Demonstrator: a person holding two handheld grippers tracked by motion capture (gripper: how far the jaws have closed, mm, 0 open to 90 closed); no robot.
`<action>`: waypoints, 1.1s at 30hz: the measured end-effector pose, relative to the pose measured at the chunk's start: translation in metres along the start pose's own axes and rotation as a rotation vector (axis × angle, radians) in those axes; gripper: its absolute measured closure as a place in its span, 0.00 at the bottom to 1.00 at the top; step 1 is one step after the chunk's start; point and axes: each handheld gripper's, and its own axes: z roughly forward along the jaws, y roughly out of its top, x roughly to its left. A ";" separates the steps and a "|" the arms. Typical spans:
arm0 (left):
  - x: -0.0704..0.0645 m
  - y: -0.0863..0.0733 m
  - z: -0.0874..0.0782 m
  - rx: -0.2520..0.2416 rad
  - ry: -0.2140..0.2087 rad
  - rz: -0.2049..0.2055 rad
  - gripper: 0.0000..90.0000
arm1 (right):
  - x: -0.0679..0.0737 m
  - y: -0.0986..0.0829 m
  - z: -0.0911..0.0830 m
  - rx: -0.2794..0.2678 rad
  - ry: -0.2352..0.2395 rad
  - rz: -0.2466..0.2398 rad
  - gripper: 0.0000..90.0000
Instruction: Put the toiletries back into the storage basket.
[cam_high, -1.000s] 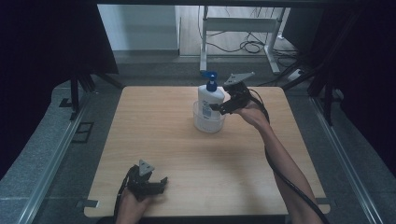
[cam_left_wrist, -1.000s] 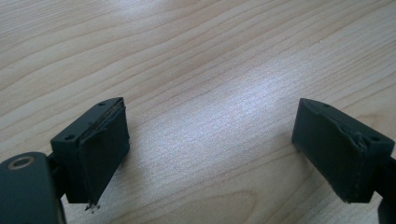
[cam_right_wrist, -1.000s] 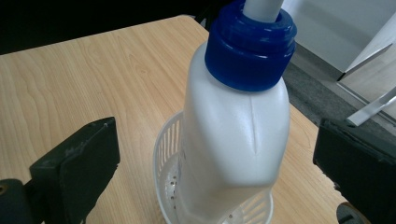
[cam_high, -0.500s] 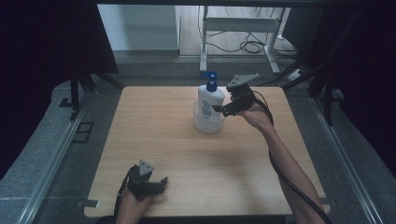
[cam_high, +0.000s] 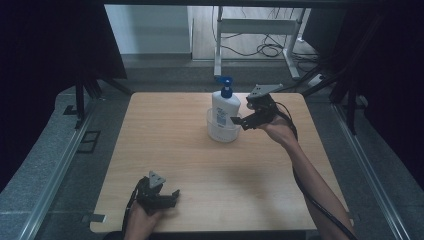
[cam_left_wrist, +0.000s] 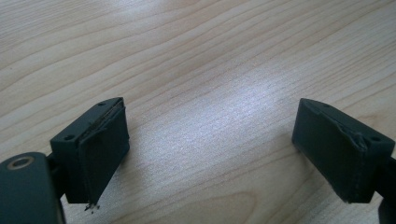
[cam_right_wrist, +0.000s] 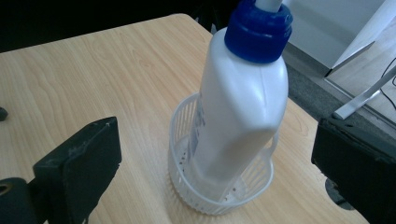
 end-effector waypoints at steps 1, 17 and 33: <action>0.000 0.000 0.000 0.000 0.000 0.000 0.12 | 0.001 -0.001 -0.001 0.002 0.001 -0.001 0.01; 0.000 0.000 0.000 -0.004 -0.001 -0.005 0.12 | 0.016 -0.020 -0.015 0.017 -0.006 -0.008 0.02; 0.000 0.000 0.000 -0.003 -0.001 -0.004 0.12 | 0.027 -0.041 -0.029 0.023 -0.006 0.001 0.02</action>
